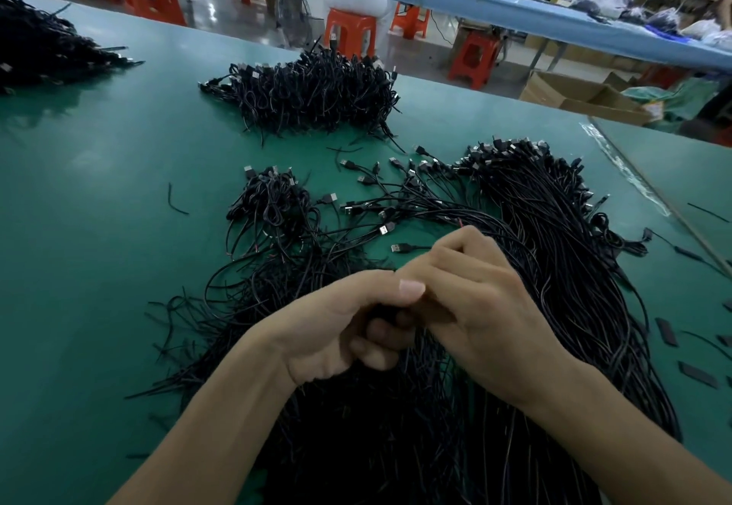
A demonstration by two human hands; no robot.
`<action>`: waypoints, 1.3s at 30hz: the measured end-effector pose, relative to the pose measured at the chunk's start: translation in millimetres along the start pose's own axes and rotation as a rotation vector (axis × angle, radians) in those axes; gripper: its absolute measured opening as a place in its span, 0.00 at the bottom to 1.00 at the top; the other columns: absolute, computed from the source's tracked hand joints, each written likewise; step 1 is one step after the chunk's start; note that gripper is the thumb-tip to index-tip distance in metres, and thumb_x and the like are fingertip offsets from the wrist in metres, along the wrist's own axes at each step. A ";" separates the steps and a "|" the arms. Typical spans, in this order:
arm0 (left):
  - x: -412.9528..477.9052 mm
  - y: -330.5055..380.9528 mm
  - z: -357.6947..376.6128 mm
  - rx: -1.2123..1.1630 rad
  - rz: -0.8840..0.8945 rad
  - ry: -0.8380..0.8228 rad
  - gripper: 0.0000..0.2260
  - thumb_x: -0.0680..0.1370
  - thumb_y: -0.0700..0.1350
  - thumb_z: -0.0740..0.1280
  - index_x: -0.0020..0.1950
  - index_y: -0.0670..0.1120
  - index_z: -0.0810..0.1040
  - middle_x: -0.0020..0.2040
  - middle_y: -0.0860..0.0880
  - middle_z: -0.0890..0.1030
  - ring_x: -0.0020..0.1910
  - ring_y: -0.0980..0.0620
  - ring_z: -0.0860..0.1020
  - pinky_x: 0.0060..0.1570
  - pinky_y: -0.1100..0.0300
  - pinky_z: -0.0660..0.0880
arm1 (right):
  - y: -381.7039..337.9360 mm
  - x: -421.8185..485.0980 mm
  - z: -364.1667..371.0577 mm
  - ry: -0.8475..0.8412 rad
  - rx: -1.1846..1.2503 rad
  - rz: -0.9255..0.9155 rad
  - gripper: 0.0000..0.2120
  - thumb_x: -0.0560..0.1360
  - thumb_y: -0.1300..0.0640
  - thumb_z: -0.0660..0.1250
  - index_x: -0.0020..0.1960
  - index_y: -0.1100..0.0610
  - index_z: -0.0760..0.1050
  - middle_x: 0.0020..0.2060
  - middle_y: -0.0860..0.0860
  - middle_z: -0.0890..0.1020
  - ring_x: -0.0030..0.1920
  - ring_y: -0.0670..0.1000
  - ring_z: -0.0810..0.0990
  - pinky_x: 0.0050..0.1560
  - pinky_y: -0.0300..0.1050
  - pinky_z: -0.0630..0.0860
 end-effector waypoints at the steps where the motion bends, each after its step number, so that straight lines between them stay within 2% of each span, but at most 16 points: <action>1: -0.8 1.1 -0.6 0.020 0.010 -0.001 0.18 0.67 0.46 0.71 0.52 0.43 0.69 0.35 0.51 0.66 0.29 0.59 0.63 0.25 0.69 0.57 | 3.9 -1.4 1.0 -0.007 0.004 0.019 0.08 0.79 0.56 0.65 0.49 0.55 0.83 0.43 0.45 0.82 0.45 0.51 0.74 0.45 0.52 0.73; 3: -0.5 -0.5 -1.6 0.065 0.017 -0.003 0.12 0.69 0.39 0.70 0.49 0.43 0.70 0.35 0.52 0.67 0.29 0.59 0.64 0.25 0.69 0.58 | 8.3 -2.5 1.3 -0.007 0.037 0.051 0.08 0.79 0.54 0.65 0.48 0.55 0.82 0.45 0.48 0.80 0.46 0.52 0.75 0.46 0.50 0.74; 5: 0.3 -3.1 -3.4 0.065 -0.005 0.040 0.06 0.73 0.35 0.65 0.44 0.45 0.72 0.33 0.53 0.69 0.29 0.59 0.65 0.24 0.69 0.59 | 12.1 -3.6 2.8 -0.032 0.062 0.104 0.09 0.79 0.52 0.64 0.47 0.54 0.82 0.51 0.48 0.77 0.47 0.50 0.75 0.46 0.45 0.75; 7: 0.8 -8.1 -8.3 0.058 -0.031 0.092 0.09 0.78 0.33 0.60 0.43 0.46 0.73 0.32 0.53 0.69 0.29 0.58 0.64 0.24 0.68 0.58 | 13.7 -2.6 4.4 -0.091 0.075 0.109 0.09 0.78 0.51 0.63 0.47 0.53 0.81 0.59 0.48 0.75 0.48 0.49 0.76 0.48 0.44 0.75; 8: 1.1 -10.1 -9.3 0.059 -0.042 0.101 0.12 0.80 0.32 0.59 0.42 0.46 0.73 0.32 0.53 0.68 0.29 0.57 0.64 0.24 0.68 0.58 | 12.7 -1.1 5.5 -0.127 0.083 0.092 0.09 0.79 0.51 0.63 0.47 0.53 0.81 0.59 0.47 0.76 0.50 0.48 0.77 0.50 0.45 0.76; 10: 0.7 -12.1 -8.8 0.053 -0.057 0.096 0.14 0.80 0.31 0.58 0.41 0.46 0.74 0.33 0.52 0.67 0.29 0.57 0.64 0.23 0.67 0.58 | 8.6 0.6 7.1 -0.193 0.097 0.037 0.08 0.79 0.54 0.64 0.47 0.54 0.81 0.55 0.45 0.80 0.52 0.49 0.78 0.52 0.48 0.76; 12: 0.5 -12.7 -8.0 0.046 -0.074 0.079 0.15 0.79 0.32 0.59 0.38 0.47 0.76 0.32 0.52 0.68 0.29 0.57 0.65 0.23 0.68 0.58 | 5.0 0.5 8.0 -0.239 0.078 0.006 0.06 0.79 0.55 0.65 0.48 0.54 0.80 0.53 0.44 0.81 0.53 0.48 0.78 0.51 0.49 0.77; 17: -0.8 -17.9 -8.6 0.144 -0.157 0.071 0.15 0.78 0.35 0.60 0.36 0.51 0.77 0.31 0.54 0.68 0.29 0.58 0.63 0.21 0.69 0.56 | 9.1 -1.1 14.5 -0.375 0.110 0.112 0.04 0.79 0.53 0.63 0.48 0.50 0.76 0.65 0.44 0.75 0.57 0.45 0.76 0.52 0.52 0.78; 20: -0.5 -22.5 -12.5 0.189 -0.189 0.109 0.17 0.81 0.33 0.59 0.37 0.50 0.74 0.31 0.54 0.67 0.28 0.59 0.64 0.20 0.69 0.56 | 7.5 -1.1 19.5 -0.452 0.110 0.111 0.03 0.79 0.55 0.64 0.47 0.49 0.75 0.55 0.43 0.79 0.57 0.48 0.77 0.54 0.51 0.76; 23: -0.3 -22.3 -12.8 0.200 -0.182 0.114 0.15 0.81 0.33 0.59 0.39 0.49 0.73 0.31 0.53 0.67 0.29 0.58 0.63 0.20 0.69 0.57 | 6.0 -0.2 17.8 -0.460 0.101 0.123 0.04 0.79 0.52 0.62 0.47 0.49 0.75 0.50 0.40 0.73 0.48 0.46 0.76 0.46 0.48 0.77; 25: 0.2 -21.5 -12.8 0.200 -0.173 0.111 0.15 0.80 0.33 0.60 0.38 0.49 0.74 0.33 0.52 0.67 0.29 0.57 0.63 0.21 0.68 0.57 | 4.1 -0.2 16.2 -0.453 0.077 0.119 0.04 0.79 0.53 0.63 0.48 0.49 0.76 0.49 0.41 0.71 0.44 0.47 0.76 0.43 0.49 0.77; 28: -0.1 -21.1 -13.4 0.190 -0.162 0.120 0.18 0.81 0.32 0.59 0.36 0.49 0.75 0.33 0.52 0.68 0.29 0.58 0.64 0.21 0.68 0.57 | -2.3 -0.4 15.1 -0.448 -0.005 0.071 0.02 0.79 0.57 0.66 0.49 0.52 0.77 0.49 0.44 0.75 0.44 0.49 0.76 0.40 0.52 0.78; 32: -1.4 -18.0 -13.2 0.178 -0.136 0.118 0.20 0.81 0.31 0.59 0.36 0.50 0.77 0.32 0.53 0.69 0.29 0.58 0.64 0.20 0.68 0.56 | -6.9 0.3 15.7 -0.457 -0.057 0.017 0.06 0.76 0.64 0.70 0.50 0.55 0.79 0.49 0.47 0.79 0.44 0.51 0.78 0.34 0.54 0.79; 36: -1.4 -20.1 -12.2 0.198 -0.151 0.110 0.22 0.81 0.32 0.58 0.34 0.52 0.77 0.32 0.54 0.69 0.29 0.59 0.64 0.20 0.69 0.56 | -7.7 1.2 13.7 -0.443 -0.001 -0.022 0.03 0.78 0.61 0.67 0.50 0.56 0.80 0.52 0.48 0.78 0.45 0.51 0.79 0.35 0.53 0.79; 39: -1.3 -18.8 -10.7 0.202 -0.149 0.098 0.21 0.81 0.32 0.59 0.35 0.52 0.78 0.33 0.53 0.68 0.30 0.58 0.64 0.20 0.69 0.56 | -7.3 -0.3 12.7 -0.440 0.032 -0.019 0.05 0.78 0.59 0.66 0.50 0.57 0.81 0.49 0.49 0.79 0.44 0.52 0.79 0.37 0.52 0.79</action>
Point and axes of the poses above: each hand's wrist, its own x-axis towards the middle knuckle, its own z-axis out of the palm, y = z × x, the point moved 9 cm from there along x, towards the middle knuckle
